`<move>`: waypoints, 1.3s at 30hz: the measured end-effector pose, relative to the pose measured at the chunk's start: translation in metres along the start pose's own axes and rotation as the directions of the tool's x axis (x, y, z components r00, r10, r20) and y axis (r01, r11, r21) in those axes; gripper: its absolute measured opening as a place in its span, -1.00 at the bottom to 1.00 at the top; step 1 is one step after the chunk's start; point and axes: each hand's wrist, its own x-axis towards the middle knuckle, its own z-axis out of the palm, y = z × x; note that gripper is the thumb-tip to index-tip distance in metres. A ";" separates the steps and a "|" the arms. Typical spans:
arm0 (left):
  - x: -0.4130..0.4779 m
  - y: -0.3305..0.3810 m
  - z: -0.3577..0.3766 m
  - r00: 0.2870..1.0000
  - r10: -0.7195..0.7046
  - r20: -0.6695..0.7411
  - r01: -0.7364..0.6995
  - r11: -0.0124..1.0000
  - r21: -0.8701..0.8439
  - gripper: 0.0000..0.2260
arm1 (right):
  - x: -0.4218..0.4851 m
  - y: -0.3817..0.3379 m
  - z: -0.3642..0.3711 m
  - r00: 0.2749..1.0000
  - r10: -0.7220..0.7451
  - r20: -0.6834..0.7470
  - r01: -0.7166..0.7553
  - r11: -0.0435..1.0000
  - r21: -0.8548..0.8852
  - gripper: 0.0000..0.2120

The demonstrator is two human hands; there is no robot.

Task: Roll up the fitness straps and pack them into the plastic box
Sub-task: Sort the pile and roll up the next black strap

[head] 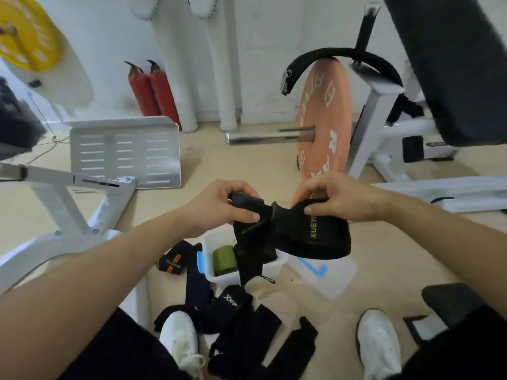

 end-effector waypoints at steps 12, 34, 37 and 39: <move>0.025 -0.001 0.012 0.946 -0.030 0.324 -0.026 0.985 0.169 -0.72 | 0.024 0.009 -0.001 0.999 -0.034 -0.043 0.032 0.999 -0.038 -0.81; 0.017 -0.001 -0.005 0.973 -0.147 0.177 0.121 0.981 0.149 -0.54 | 0.016 0.008 -0.010 0.995 0.091 0.045 -0.098 0.979 0.178 -0.85; 0.022 -0.002 0.005 0.994 -0.090 0.064 0.086 0.995 0.058 -0.44 | 0.016 0.004 -0.012 0.997 0.070 0.036 -0.077 0.968 0.237 -0.76; 0.026 -0.003 0.006 0.996 -0.085 0.027 0.085 0.996 -0.024 -0.40 | 0.015 0.005 -0.014 0.998 0.057 0.041 -0.065 0.966 0.252 -0.75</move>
